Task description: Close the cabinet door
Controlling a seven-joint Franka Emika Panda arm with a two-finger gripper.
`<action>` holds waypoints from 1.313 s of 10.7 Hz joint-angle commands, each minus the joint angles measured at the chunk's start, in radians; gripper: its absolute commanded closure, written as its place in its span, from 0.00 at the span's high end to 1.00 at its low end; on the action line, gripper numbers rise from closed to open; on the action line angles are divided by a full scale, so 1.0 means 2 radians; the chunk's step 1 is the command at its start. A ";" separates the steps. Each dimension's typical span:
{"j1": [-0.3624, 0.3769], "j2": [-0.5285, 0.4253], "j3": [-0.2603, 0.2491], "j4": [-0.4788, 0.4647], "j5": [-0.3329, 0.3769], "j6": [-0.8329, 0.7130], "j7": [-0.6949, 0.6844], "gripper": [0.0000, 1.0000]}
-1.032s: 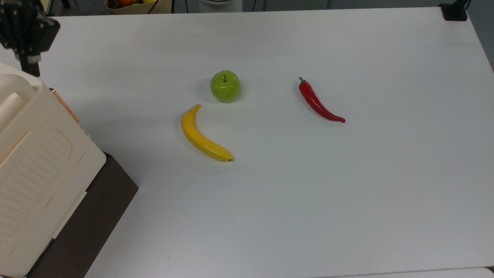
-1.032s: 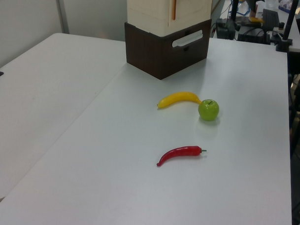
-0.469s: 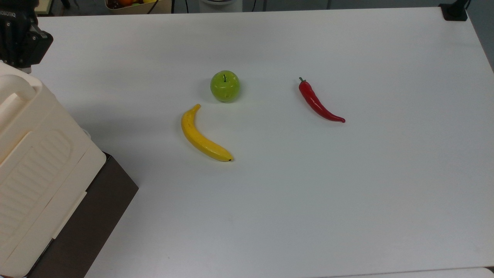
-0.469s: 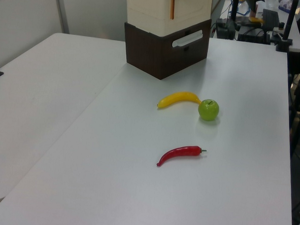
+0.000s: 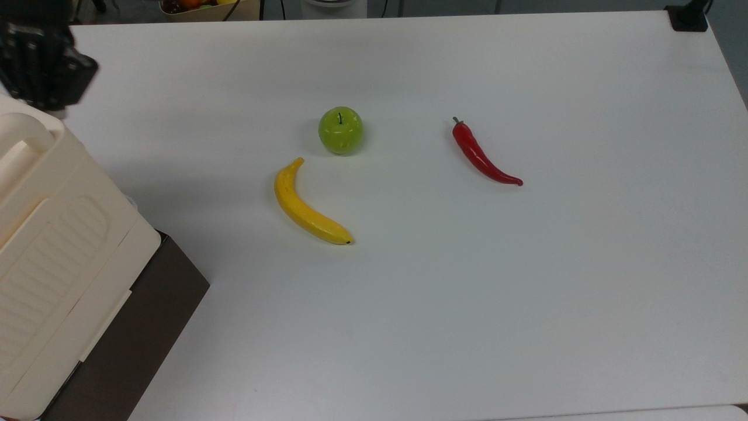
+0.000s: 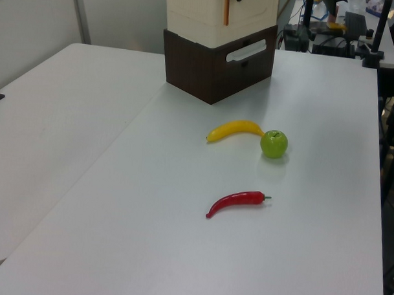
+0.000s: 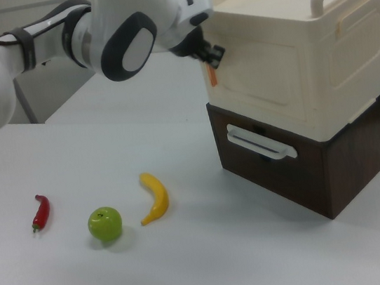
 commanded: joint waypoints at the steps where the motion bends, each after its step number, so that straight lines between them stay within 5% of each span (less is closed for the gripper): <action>1: 0.034 -0.034 0.003 -0.029 -0.053 -0.100 0.013 0.00; 7: 0.083 -0.062 0.045 -0.029 -0.130 -0.299 0.034 0.00; 11: 0.142 -0.105 0.040 -0.065 -0.135 -0.378 0.030 0.00; 14: 0.183 -0.148 0.011 -0.115 -0.134 -0.381 0.029 0.00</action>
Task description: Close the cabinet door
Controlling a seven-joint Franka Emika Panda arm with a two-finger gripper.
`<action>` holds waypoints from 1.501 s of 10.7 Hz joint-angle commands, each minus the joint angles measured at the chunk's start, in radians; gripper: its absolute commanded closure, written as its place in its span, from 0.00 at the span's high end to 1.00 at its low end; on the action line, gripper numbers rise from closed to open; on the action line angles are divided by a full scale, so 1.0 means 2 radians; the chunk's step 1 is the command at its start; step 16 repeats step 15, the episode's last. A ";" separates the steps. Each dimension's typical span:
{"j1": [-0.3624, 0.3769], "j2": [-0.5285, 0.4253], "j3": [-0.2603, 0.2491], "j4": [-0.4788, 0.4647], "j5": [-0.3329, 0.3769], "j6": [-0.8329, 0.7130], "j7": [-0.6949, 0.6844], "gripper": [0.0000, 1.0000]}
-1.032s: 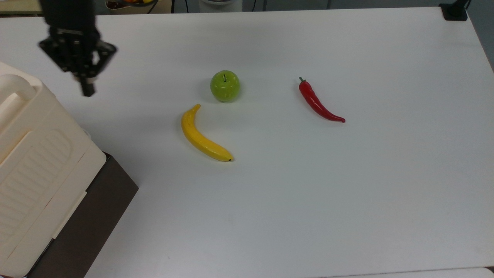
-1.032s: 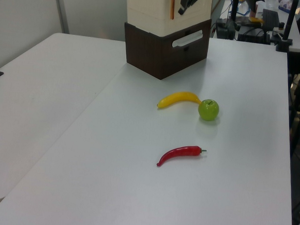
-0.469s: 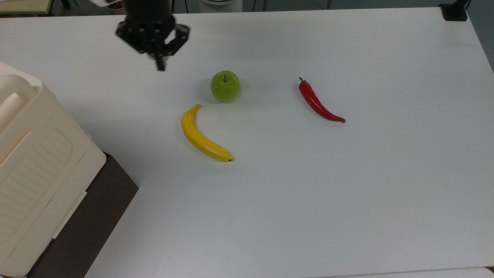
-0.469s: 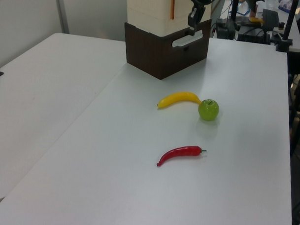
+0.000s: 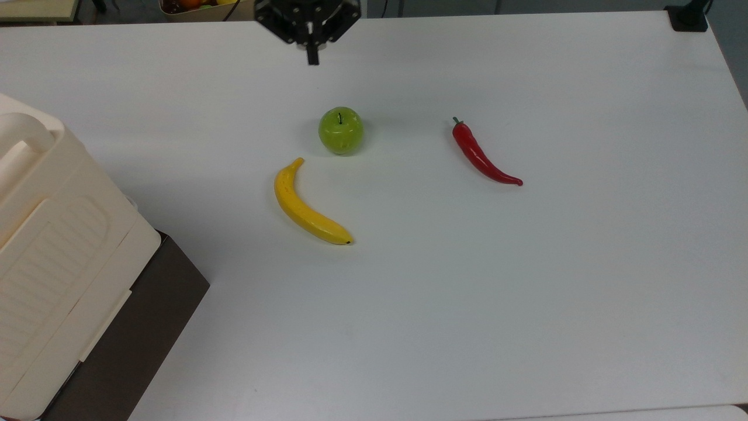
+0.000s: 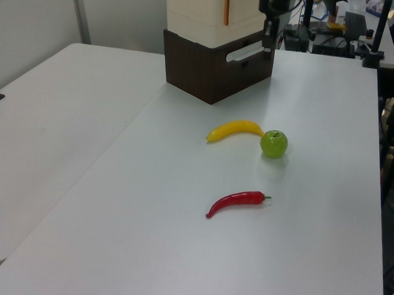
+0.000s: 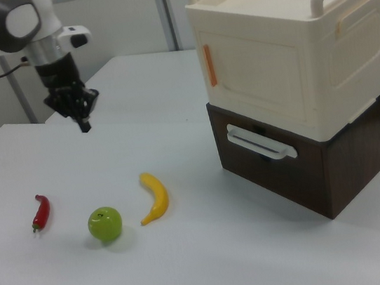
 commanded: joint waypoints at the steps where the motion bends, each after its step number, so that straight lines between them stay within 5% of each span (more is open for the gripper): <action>1: 0.043 -0.064 -0.040 -0.073 -0.007 -0.001 0.002 0.00; 3: 0.040 -0.065 -0.041 -0.072 -0.006 -0.003 0.010 0.08; 4: 0.036 -0.065 -0.042 -0.071 -0.002 -0.003 0.012 0.33; 5: 0.033 -0.065 -0.042 -0.070 -0.002 -0.003 0.017 0.39; 7: 0.033 -0.064 -0.043 -0.069 -0.009 -0.003 0.040 0.96; 16: 0.032 -0.059 -0.043 -0.058 -0.023 -0.006 0.050 1.00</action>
